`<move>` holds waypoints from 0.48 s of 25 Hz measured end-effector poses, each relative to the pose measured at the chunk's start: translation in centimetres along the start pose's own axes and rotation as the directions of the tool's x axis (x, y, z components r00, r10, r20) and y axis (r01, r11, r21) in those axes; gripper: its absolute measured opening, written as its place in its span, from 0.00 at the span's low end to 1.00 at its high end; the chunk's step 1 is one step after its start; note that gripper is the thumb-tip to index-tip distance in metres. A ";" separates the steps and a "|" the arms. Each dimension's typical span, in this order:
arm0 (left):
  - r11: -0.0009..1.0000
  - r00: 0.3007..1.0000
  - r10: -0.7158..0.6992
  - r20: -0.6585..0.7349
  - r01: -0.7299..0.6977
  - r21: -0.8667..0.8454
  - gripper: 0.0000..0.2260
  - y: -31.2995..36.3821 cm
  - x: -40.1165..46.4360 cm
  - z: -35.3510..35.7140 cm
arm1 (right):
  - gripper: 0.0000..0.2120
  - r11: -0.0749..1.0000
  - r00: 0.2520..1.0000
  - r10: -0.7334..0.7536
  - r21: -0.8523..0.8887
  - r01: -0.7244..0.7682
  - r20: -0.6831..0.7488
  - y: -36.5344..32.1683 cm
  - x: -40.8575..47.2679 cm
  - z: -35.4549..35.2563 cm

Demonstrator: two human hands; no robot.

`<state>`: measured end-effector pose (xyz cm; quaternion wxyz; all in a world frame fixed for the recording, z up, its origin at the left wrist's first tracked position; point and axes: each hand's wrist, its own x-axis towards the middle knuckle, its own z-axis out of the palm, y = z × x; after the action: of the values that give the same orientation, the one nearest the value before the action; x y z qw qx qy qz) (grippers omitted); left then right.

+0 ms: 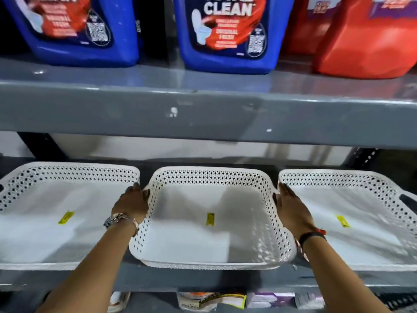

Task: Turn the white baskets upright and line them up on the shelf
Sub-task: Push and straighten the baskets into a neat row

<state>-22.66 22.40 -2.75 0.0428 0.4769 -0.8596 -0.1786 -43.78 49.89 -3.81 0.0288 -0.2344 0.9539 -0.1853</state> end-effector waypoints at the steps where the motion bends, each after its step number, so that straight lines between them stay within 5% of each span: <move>1: 1.000 1.000 0.012 -0.008 -0.012 -0.006 0.20 0.2 0.0 0.1 | 0.24 1.000 1.000 -0.005 -0.001 0.005 -0.003 -0.2 -0.2 0.0; 12: 0.998 0.996 0.063 -0.062 -0.063 -0.003 0.22 2.0 0.9 1.3 | 0.29 1.000 1.000 0.002 0.024 -0.001 -0.028 -1.1 1.1 0.8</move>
<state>-25.02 22.96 -3.32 0.0762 0.4548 -0.8719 -0.1644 -44.17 48.22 -4.07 0.0183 -0.2307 0.9521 -0.1999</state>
